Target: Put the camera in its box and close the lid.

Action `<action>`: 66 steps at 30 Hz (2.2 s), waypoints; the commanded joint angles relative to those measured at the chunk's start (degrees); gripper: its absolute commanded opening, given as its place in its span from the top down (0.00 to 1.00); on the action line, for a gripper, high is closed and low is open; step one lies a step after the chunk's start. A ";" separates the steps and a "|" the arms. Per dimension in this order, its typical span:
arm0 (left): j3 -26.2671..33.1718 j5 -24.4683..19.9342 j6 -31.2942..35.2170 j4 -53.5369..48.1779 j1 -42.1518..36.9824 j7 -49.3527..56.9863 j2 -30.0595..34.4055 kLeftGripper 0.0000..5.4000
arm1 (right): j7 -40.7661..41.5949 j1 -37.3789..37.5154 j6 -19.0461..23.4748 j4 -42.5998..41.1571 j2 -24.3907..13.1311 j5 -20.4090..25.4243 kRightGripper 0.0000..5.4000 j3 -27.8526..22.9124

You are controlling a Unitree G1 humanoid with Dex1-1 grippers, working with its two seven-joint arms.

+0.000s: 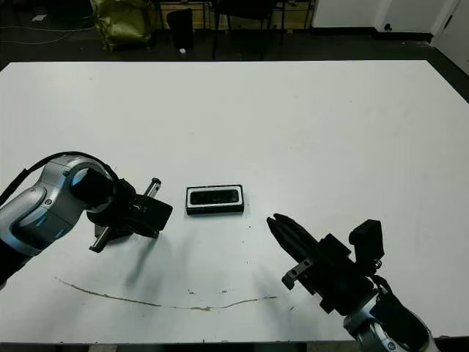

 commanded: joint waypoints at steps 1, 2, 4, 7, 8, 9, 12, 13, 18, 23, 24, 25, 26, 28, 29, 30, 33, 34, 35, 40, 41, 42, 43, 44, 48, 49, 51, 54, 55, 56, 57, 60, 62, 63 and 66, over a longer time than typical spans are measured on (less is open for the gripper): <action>5.31 -0.66 4.29 -2.26 -0.84 5.21 -0.30 1.00 | -0.32 -0.14 1.04 1.19 0.21 0.51 0.99 0.26; 7.00 -0.48 6.07 -3.02 -1.45 7.23 -0.70 1.00 | 0.08 -0.32 0.76 1.50 0.36 0.78 0.99 0.35; 10.04 -0.36 9.72 -4.49 -2.23 11.29 -1.66 1.00 | 0.25 -0.72 0.84 1.95 0.27 0.97 0.99 0.53; 17.08 -1.30 17.54 -8.55 -1.62 20.20 -5.13 1.00 | 3.66 -1.63 -2.21 5.09 0.59 -0.03 0.99 1.22; 19.68 -1.45 20.26 -10.68 -0.88 23.77 -6.66 1.00 | 4.67 -2.04 -2.83 6.03 0.72 -0.03 0.99 1.44; 22.36 -1.82 22.48 -12.97 0.28 27.41 -8.54 1.00 | 5.30 -2.29 -3.43 6.57 0.67 -0.51 0.99 1.65; 29.37 -4.40 25.85 -19.24 4.95 36.28 -13.77 1.00 | 5.45 -2.43 -4.70 7.13 0.77 -2.82 0.99 2.26; 31.83 -5.38 27.25 -22.08 7.16 39.02 -15.88 1.00 | 5.75 -2.48 -5.15 7.49 0.93 -3.24 0.99 2.39; 36.64 -5.80 35.52 -37.57 20.53 49.63 -22.14 1.00 | 7.26 -2.82 -7.55 9.12 1.85 -4.99 0.99 3.29; 36.94 -7.16 39.69 -47.81 36.61 56.32 -27.46 0.89 | 7.13 -3.28 -6.59 9.62 2.59 -4.36 1.00 4.00; 36.58 -7.47 39.94 -49.27 39.63 57.90 -29.13 0.85 | 7.56 -3.44 -6.74 10.18 2.94 -3.87 1.00 4.17; 36.22 -7.90 39.79 -50.17 42.29 59.42 -30.95 0.81 | 7.94 -3.64 -6.89 10.68 3.15 -3.59 1.00 4.35; 35.87 -8.47 38.69 -50.65 44.96 60.69 -32.46 0.76 | 8.18 -3.86 -6.95 11.05 3.22 -3.55 1.00 4.52; 34.67 -9.02 35.70 -50.83 49.36 63.24 -34.24 0.68 | 8.40 -4.30 -6.76 11.46 3.38 -3.47 1.00 4.80; 33.97 -9.34 34.20 -50.83 51.23 64.60 -35.25 0.63 | 8.24 -4.47 -6.19 11.38 3.37 -3.28 1.00 4.93; 33.25 -9.64 33.01 -50.79 52.72 65.88 -36.15 0.58 | 8.41 -4.64 -5.97 11.54 3.53 -2.90 1.00 5.09; 30.87 -10.03 30.00 -50.44 56.16 69.21 -37.84 0.46 | 8.31 -4.82 -5.89 11.71 3.69 -2.92 1.00 5.77; 30.09 -10.01 29.20 -50.23 57.22 70.30 -38.27 0.41 | 8.04 -4.80 -5.87 11.58 3.66 -3.16 1.00 5.97; 29.15 -9.57 27.99 -49.78 58.18 71.44 -38.27 0.37 | 7.85 -4.83 -5.80 11.53 3.64 -3.27 1.00 6.12; 26.10 -9.43 23.41 -46.17 59.11 76.20 -39.96 0.15 | 7.90 -4.92 -6.60 11.77 3.74 -4.65 1.00 6.92; 25.45 -9.26 23.00 -45.61 58.84 77.04 -40.17 0.11 | 7.66 -4.95 -6.43 11.56 3.64 -5.08 1.00 7.11; 25.08 -9.44 22.48 -45.01 58.61 77.80 -40.61 0.06 | 7.51 -4.97 -6.32 11.47 3.62 -5.34 1.00 7.27; 24.68 -9.62 21.95 -44.35 58.36 78.81 -41.36 0.02 | 7.38 -4.94 -6.18 11.41 3.74 -5.37 1.00 7.37; 24.42 -9.78 21.51 -43.81 58.17 79.60 -41.93 0.01 | 7.24 -4.94 -6.02 11.36 3.86 -5.32 1.00 7.42; 24.56 -10.68 19.30 -41.35 56.97 82.05 -43.92 0.01 | 6.73 -5.02 -5.84 11.41 3.86 -5.51 1.00 7.45; 24.59 -10.96 18.87 -41.00 56.88 82.35 -44.17 0.01 | 6.62 -5.03 -5.80 11.34 3.82 -5.54 1.00 7.44; 24.43 -11.25 18.52 -40.71 56.75 82.93 -44.36 0.01 | 6.57 -5.12 -5.77 11.30 3.82 -5.47 1.00 7.44; 23.20 -10.76 19.55 -41.12 56.42 84.06 -44.44 0.01 | 7.17 -5.53 -6.08 11.89 3.94 -5.29 1.00 7.64; 22.96 -10.94 20.80 -41.48 56.20 84.20 -44.62 0.01 | 7.42 -5.62 -6.25 12.17 4.02 -5.21 1.00 7.67; 22.81 -11.27 21.74 -41.79 56.04 84.32 -44.87 0.01 | 7.54 -5.67 -6.44 12.35 4.08 -5.28 1.00 7.71; 22.87 -11.95 22.35 -41.96 55.97 84.44 -45.44 0.01 | 7.34 -5.74 -6.16 12.23 3.99 -5.28 1.00 7.67; 23.69 -15.11 24.19 -42.41 56.28 84.78 -48.18 0.01 | 6.93 -5.90 -5.25 11.93 3.82 -4.87 1.00 7.47; 24.63 -18.03 25.30 -42.51 56.71 85.06 -50.00 0.01 | 7.21 -5.95 -5.53 12.08 3.82 -4.98 1.00 7.45; 25.04 -19.38 25.58 -42.44 56.86 85.30 -50.44 0.01 | 7.01 -5.97 -5.10 11.86 3.68 -4.85 1.00 7.39; 26.29 -22.90 27.13 -42.45 56.78 86.44 -50.96 0.01 | 7.25 -6.06 -5.11 11.76 3.72 -4.55 1.00 7.39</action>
